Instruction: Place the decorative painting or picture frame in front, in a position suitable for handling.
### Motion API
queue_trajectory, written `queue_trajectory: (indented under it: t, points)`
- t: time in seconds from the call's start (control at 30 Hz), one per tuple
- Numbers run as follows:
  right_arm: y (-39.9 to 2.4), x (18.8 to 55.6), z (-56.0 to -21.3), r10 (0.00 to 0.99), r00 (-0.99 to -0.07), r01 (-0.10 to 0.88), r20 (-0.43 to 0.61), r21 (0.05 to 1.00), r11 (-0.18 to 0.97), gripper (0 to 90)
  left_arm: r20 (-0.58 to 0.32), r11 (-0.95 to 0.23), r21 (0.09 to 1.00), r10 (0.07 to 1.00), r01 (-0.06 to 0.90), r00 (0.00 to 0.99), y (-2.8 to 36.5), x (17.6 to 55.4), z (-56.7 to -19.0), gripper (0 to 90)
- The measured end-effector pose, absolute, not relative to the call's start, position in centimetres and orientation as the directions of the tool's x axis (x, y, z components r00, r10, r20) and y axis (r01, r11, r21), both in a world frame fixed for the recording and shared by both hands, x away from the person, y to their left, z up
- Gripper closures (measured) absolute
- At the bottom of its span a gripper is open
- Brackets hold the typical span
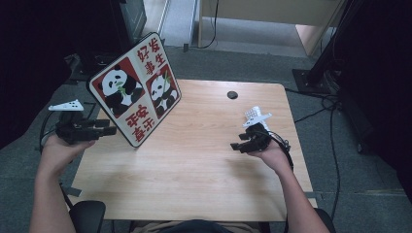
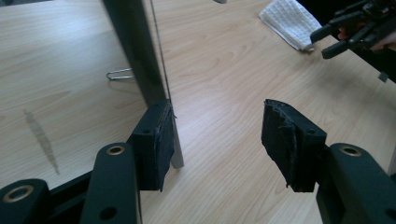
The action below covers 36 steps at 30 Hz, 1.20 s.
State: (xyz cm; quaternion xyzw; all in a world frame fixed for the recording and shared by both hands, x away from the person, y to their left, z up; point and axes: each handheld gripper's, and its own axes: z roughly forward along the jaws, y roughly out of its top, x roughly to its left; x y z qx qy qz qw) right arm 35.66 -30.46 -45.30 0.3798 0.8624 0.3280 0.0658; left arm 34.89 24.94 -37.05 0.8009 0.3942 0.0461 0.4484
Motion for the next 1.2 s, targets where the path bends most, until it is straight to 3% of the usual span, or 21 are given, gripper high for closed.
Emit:
queue_trajectory:
  t: [0.23,0.83,1.2]
  points:
    - [-30.4,35.7,-45.2,0.690,-0.712,0.604,0.133,0.618,0.504,40.9,-0.278,-0.262,0.755,0.702,0.601,0.656,25.9,35.7,-36.9,43.6]
    - [-30.5,35.8,-45.5,0.696,-0.710,0.605,0.108,0.600,0.524,41.0,-0.217,-0.302,0.754,0.724,0.584,0.655,24.2,39.7,-30.8,43.3]
    - [-30.4,35.8,-45.6,0.694,-0.712,0.604,0.103,0.595,0.530,41.0,-0.242,-0.282,0.745,0.731,0.605,0.638,24.2,42.1,-28.7,45.5]
